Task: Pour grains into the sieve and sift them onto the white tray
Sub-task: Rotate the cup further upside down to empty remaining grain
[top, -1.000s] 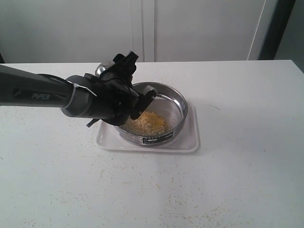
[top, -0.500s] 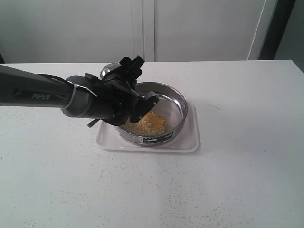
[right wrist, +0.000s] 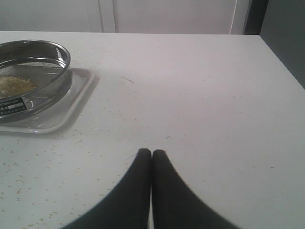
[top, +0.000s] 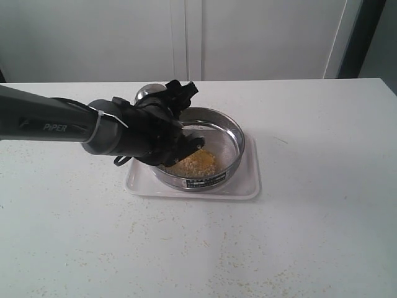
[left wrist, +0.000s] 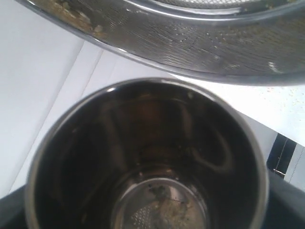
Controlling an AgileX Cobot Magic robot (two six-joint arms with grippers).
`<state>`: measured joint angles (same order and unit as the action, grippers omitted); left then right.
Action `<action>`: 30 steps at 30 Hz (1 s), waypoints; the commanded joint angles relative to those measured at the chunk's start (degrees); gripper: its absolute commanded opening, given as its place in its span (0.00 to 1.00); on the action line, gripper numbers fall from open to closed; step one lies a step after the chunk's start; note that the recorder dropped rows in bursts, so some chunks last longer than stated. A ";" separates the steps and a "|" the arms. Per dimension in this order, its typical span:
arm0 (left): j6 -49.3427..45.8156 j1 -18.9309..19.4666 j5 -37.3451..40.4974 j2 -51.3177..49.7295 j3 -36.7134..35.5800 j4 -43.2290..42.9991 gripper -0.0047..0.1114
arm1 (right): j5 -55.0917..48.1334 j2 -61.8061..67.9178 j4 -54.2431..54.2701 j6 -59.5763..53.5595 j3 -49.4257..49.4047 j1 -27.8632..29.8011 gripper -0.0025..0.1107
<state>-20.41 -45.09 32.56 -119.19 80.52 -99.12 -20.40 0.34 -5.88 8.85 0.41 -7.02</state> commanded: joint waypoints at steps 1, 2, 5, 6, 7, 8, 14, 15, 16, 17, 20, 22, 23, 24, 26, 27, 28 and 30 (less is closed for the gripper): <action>-0.67 -0.87 0.06 0.64 1.68 -0.83 0.04 | 0.79 -0.34 -0.07 0.02 -0.41 0.22 0.02; -0.67 -0.97 0.06 0.64 2.42 -0.83 0.04 | 0.79 -0.34 -0.07 0.02 -0.41 0.22 0.02; -0.67 -1.31 -1.38 0.64 4.26 -0.83 0.04 | 0.79 -0.34 -0.07 0.02 -0.41 0.22 0.02; -0.56 -1.31 -2.05 0.64 4.63 -0.83 0.04 | 0.79 -0.34 -0.07 0.02 -0.41 0.22 0.02; -0.56 -1.31 -3.10 0.64 4.91 -0.83 0.04 | 0.79 -0.34 -0.07 0.02 -0.41 0.22 0.02; -0.56 -1.31 -3.59 0.64 4.91 -0.83 0.04 | 0.79 -0.34 -0.07 0.02 -0.41 0.22 0.02; -5.26 -2.02 -1.87 0.64 4.91 -0.83 0.04 | 0.79 -0.34 -0.07 0.02 -0.41 0.22 0.02; -5.57 -2.52 -1.73 0.64 4.91 -0.83 0.04 | 0.79 -0.34 -0.07 0.02 -0.41 0.22 0.02; -5.29 -2.68 -1.73 0.64 4.91 -0.83 0.04 | 0.79 -0.34 -0.07 0.02 -0.41 0.22 0.02; -5.31 -3.19 -1.76 0.64 4.91 -0.83 0.04 | 0.79 -0.34 -0.07 0.02 -0.41 0.22 0.02; -5.05 -3.32 -3.34 0.64 4.91 -0.83 0.04 | 0.79 -0.34 -0.07 0.02 -0.41 0.22 0.02; -5.05 -3.05 -1.79 0.64 4.91 -0.83 0.04 | 0.79 -0.34 -0.07 0.02 -0.41 0.22 0.02; -5.05 -3.57 -1.04 0.64 4.91 -0.83 0.04 | 0.79 -0.34 -0.07 0.02 -0.41 0.22 0.02; -3.82 -4.16 -0.93 0.64 4.91 -0.83 0.04 | 0.79 -0.34 -0.07 0.02 -0.41 0.22 0.02; 1.15 -4.27 -0.57 0.64 4.91 -0.83 0.04 | 0.79 -0.34 -0.07 0.02 -0.41 0.22 0.02; 1.44 -4.27 1.51 0.64 4.91 -0.83 0.04 | 0.79 -0.34 -0.07 0.02 -0.41 0.22 0.02; 1.44 -4.27 4.27 0.64 4.91 -0.83 0.04 | 0.79 -0.34 -0.07 0.02 -0.41 0.22 0.02; 1.56 -5.22 7.14 0.64 4.91 -0.83 0.04 | 0.79 -0.34 -0.07 0.02 -0.41 0.22 0.02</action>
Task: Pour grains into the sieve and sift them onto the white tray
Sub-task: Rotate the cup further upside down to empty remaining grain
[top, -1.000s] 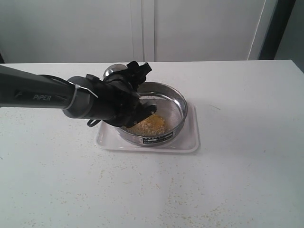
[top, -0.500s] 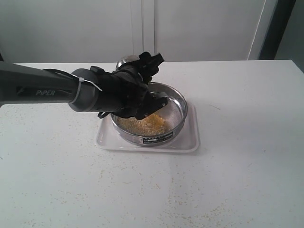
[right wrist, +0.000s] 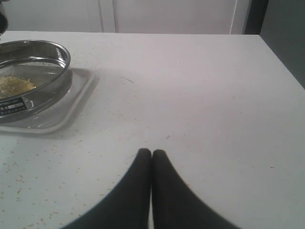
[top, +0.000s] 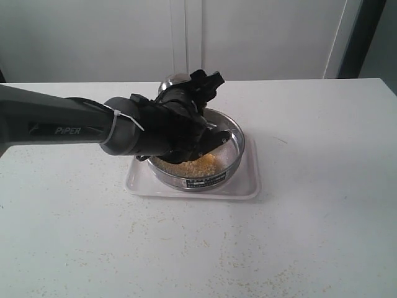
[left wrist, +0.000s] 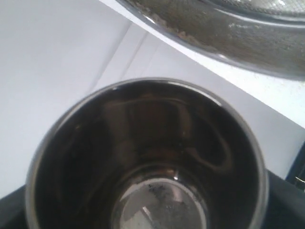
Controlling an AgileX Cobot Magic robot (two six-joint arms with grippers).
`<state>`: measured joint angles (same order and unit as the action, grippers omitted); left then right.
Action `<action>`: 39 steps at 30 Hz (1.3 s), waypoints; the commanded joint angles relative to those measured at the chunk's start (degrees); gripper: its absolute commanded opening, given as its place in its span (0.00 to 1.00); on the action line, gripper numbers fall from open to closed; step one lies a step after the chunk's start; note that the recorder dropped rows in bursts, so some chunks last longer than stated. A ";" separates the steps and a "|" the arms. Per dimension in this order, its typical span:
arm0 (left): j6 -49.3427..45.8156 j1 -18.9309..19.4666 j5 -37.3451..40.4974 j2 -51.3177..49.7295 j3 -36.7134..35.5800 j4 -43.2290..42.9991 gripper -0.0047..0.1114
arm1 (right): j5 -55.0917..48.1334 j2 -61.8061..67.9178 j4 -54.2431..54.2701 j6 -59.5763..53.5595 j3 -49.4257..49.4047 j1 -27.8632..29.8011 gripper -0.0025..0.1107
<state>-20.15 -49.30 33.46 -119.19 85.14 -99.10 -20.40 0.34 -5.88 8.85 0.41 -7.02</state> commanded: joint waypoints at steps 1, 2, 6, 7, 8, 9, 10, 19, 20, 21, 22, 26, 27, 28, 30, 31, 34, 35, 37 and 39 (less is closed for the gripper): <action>1.60 -1.90 6.23 0.64 0.28 -0.85 0.04 | 0.79 -0.34 -0.07 0.02 -0.41 0.22 0.02; 2.27 -2.86 5.83 0.64 0.28 -0.85 0.04 | 0.79 -0.34 -0.07 0.02 -0.41 0.22 0.02; 5.00 -4.01 3.68 0.64 0.28 -0.85 0.04 | 0.79 -0.34 -0.07 0.02 -0.41 0.22 0.02; 5.30 -3.42 3.68 0.64 0.28 -0.85 0.04 | 0.79 -0.34 -0.07 0.02 -0.41 0.22 0.02; 5.30 -3.07 3.88 0.54 0.28 -0.85 0.04 | 0.79 -0.34 -0.07 0.02 -0.41 0.22 0.02; 5.30 -2.72 4.21 0.54 0.28 -0.85 0.04 | 0.79 -0.34 -0.07 0.02 -0.41 0.22 0.02; 5.18 -2.72 5.13 0.54 0.28 -0.85 0.04 | 0.79 -0.34 -0.07 0.02 -0.41 0.22 0.02; 7.49 -2.16 6.35 0.28 0.28 -0.85 0.04 | 0.79 -0.34 -0.07 0.02 -0.41 0.22 0.02; 7.49 -2.16 6.45 0.28 0.28 -0.85 0.04 | 0.79 -0.34 -0.07 0.02 -0.41 0.22 0.02; 7.75 -2.16 5.97 0.28 0.28 -0.85 0.04 | 0.79 -0.34 -0.07 0.02 -0.41 0.22 0.02; 8.20 -2.16 5.59 0.28 0.28 -0.85 0.04 | 0.79 -0.34 -0.07 0.02 -0.41 0.22 0.02; 12.77 -2.03 6.06 0.28 0.28 -0.65 0.04 | 0.79 -0.34 -0.07 0.02 -0.41 0.22 0.02; 14.31 -2.03 6.65 0.28 0.28 -0.56 0.04 | 0.79 -0.34 -0.07 0.02 -0.41 0.22 0.02; 15.75 -2.03 7.16 0.28 0.28 -0.56 0.04 | 0.79 -0.34 -0.07 0.02 -0.41 0.22 0.02; 18.64 -2.03 7.94 0.28 0.28 0.24 0.04 | 0.79 -0.34 -0.07 0.02 -0.41 0.22 0.02; 20.15 -2.03 8.29 0.28 0.28 0.83 0.04 | 0.79 -0.34 -0.07 0.02 -0.41 0.22 0.02; 25.08 -2.03 8.55 0.28 0.28 3.11 0.04 | 0.79 -0.34 -0.07 0.02 -0.41 0.22 0.02; 26.78 -2.03 8.55 0.28 0.28 3.82 0.04 | 0.79 -0.34 -0.07 0.02 -0.41 0.22 0.02; 29.20 -1.93 8.55 0.41 0.28 5.16 0.04 | 0.79 -0.34 -0.07 0.02 -0.41 0.22 0.02; 32.54 -1.65 8.55 0.49 0.28 5.57 0.04 | 0.79 -0.34 -0.07 0.02 -0.41 0.22 0.02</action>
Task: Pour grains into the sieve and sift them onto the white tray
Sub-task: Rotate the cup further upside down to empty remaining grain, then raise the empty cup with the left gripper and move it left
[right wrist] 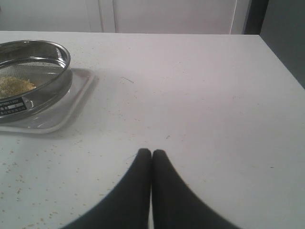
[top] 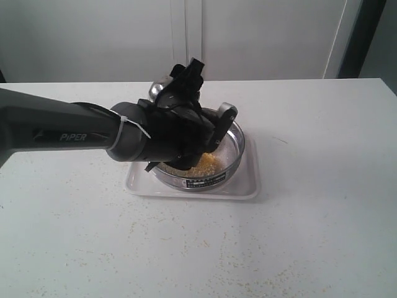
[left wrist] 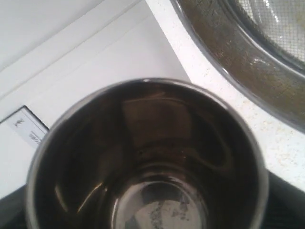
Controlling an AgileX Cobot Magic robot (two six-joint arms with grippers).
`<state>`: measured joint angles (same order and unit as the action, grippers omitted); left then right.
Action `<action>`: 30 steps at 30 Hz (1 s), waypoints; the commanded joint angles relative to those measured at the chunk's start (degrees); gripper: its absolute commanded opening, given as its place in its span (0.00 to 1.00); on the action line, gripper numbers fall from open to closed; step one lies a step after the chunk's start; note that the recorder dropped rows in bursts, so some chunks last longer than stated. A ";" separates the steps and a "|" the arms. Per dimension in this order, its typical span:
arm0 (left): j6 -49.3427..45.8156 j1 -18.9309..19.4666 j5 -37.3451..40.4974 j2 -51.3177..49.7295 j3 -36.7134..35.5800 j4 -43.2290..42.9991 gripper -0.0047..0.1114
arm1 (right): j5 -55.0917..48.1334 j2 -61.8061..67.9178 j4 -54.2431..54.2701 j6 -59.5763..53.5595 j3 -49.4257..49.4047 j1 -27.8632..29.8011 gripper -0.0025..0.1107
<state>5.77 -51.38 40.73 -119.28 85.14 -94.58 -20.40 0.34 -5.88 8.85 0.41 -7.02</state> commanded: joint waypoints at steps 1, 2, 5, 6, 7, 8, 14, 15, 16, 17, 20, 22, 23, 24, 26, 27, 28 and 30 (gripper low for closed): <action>8.07 0.68 1.43 0.59 0.28 1.04 0.04 | 0.79 -0.34 -0.07 0.02 -0.41 0.22 0.02; 10.07 0.97 1.54 0.59 0.28 1.04 0.04 | 0.79 -0.34 -0.07 0.02 -0.41 0.22 0.02; 15.12 1.05 2.22 0.89 0.28 1.82 0.04 | 0.79 -0.34 -0.07 0.02 -0.41 0.22 0.02; 16.34 1.05 2.37 1.00 0.28 2.63 0.04 | 0.79 -0.34 -0.07 0.02 -0.41 0.22 0.02; 17.73 1.05 2.37 1.44 0.28 3.39 0.04 | 0.79 -0.34 -0.07 0.02 -0.41 0.22 0.02; 19.63 1.35 2.12 1.98 0.28 4.89 0.04 | 0.79 -0.34 -0.07 0.02 -0.41 0.22 0.02; 23.18 3.67 -1.97 5.61 0.28 15.06 0.04 | 0.79 -0.34 -0.07 0.02 -0.41 0.22 0.02; 23.18 4.15 -2.73 6.16 0.28 17.53 0.04 | 0.79 -0.34 -0.07 0.02 -0.41 0.22 0.02; 23.18 4.70 -3.70 6.86 0.28 19.70 0.04 | 0.79 -0.34 -0.07 0.02 -0.41 0.22 0.02; 23.18 5.33 -4.51 7.50 0.28 21.60 0.04 | 0.79 -0.34 -0.07 0.02 -0.41 0.22 0.02; 23.18 6.75 -6.40 9.68 0.28 27.88 0.04 | 0.79 -0.34 -0.07 0.02 -0.41 0.22 0.02; 23.18 7.88 -7.03 11.06 0.28 32.32 0.04 | 0.79 -0.34 -0.07 0.02 -0.41 0.22 0.02; 23.18 8.44 -7.54 11.79 0.28 34.48 0.04 | 0.79 -0.34 -0.07 0.02 -0.41 0.22 0.02; 23.18 8.91 -8.12 12.30 0.28 36.47 0.04 | 0.79 -0.34 -0.07 0.02 -0.41 0.22 0.02; 23.18 10.01 -8.88 13.42 0.28 38.89 0.04 | 0.79 -0.34 -0.07 0.02 -0.41 0.22 0.02; 23.18 10.49 -9.43 13.91 0.28 39.90 0.04 | 0.79 -0.34 -0.07 0.02 -0.41 0.22 0.02; 23.18 10.95 -9.74 14.30 0.18 41.00 0.04 | 0.79 -0.34 -0.07 0.02 -0.41 0.22 0.02; 23.18 12.09 -10.58 15.19 0.07 43.62 0.04 | 0.79 -0.34 -0.07 0.02 -0.41 0.22 0.02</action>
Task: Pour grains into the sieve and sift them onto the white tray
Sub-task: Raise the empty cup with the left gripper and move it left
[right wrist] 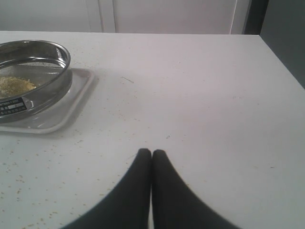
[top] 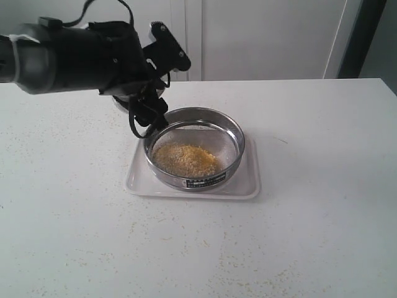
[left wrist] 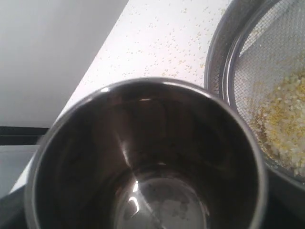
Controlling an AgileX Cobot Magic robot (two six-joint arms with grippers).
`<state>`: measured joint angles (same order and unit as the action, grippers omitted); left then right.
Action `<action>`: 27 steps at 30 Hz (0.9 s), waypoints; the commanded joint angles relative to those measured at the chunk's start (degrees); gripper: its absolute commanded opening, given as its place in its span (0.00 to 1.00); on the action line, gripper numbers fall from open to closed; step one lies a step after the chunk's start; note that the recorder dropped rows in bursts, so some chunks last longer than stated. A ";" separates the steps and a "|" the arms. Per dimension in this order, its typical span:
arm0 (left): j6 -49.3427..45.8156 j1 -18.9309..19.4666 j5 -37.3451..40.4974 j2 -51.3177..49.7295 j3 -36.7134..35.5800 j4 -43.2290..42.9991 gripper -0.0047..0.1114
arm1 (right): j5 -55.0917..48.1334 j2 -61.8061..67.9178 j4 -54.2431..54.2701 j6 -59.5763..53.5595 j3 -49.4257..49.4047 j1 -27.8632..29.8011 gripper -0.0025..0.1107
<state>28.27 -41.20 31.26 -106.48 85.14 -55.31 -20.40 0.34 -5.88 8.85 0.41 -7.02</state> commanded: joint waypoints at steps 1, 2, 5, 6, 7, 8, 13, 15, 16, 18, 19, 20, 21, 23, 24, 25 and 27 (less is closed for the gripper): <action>0.67 2.46 -1.70 2.81 -0.08 5.16 0.04 | 0.79 -0.34 -0.07 0.02 -0.41 0.22 0.02; 0.67 3.03 -2.51 3.30 -0.60 5.77 0.04 | 0.79 -0.34 -0.07 0.02 -0.41 0.22 0.02; 0.67 4.88 -5.34 4.89 -2.81 8.06 0.04 | 0.79 -0.34 -0.07 0.02 -0.41 0.22 0.02; 0.67 5.60 -6.33 5.46 -3.83 8.47 0.04 | 0.79 -0.34 -0.07 0.02 -0.41 0.22 0.02; 0.67 6.16 -6.87 5.93 -4.63 9.08 0.04 | 0.79 -0.34 -0.07 0.02 -0.41 0.22 0.02; 0.67 6.88 -7.54 6.43 -5.56 9.80 0.04 | 0.79 -0.34 -0.07 0.02 -0.41 0.22 0.02; 0.67 10.69 -12.63 8.99 -10.05 12.59 0.04 | 0.79 -0.34 -0.07 0.02 -0.41 0.22 0.02; 0.67 12.20 -15.09 9.90 -11.82 14.01 0.04 | 0.79 -0.34 -0.07 0.02 -0.41 0.22 0.02; 0.67 12.81 -16.21 10.23 -12.68 14.87 0.04 | 0.79 -0.34 -0.07 0.02 -0.41 0.22 0.02; 0.67 14.20 -18.73 11.10 -14.40 15.68 0.04 | 0.79 -0.34 -0.07 0.02 -0.41 0.22 0.02; 0.67 14.73 -19.83 11.21 -14.98 16.19 0.04 | 0.79 -0.34 -0.07 0.02 -0.41 0.22 0.02; 0.67 15.30 -20.75 11.46 -15.57 16.74 0.04 | 0.79 -0.34 -0.07 0.02 -0.41 0.22 0.02; 0.67 15.91 -21.85 11.61 -16.25 17.38 0.04 | 0.79 -0.34 -0.07 0.02 -0.41 0.22 0.02; 0.82 16.94 -24.47 11.87 -17.62 17.63 0.04 | 0.79 -0.34 -0.07 0.02 -0.41 0.22 0.02; 1.30 17.45 -26.12 12.13 -18.46 17.63 0.04 | 0.79 -0.34 -0.07 0.02 -0.41 0.22 0.02; 1.90 18.00 -27.56 12.41 -19.26 17.63 0.04 | 0.79 -0.34 -0.07 0.02 -0.41 0.22 0.02; 2.64 19.06 -30.18 12.88 -20.78 17.63 0.04 | 0.79 -0.34 -0.07 0.02 -0.41 0.22 0.02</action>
<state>29.24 -23.57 5.36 -95.05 66.28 -37.76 -20.40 0.34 -5.88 8.85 0.41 -7.02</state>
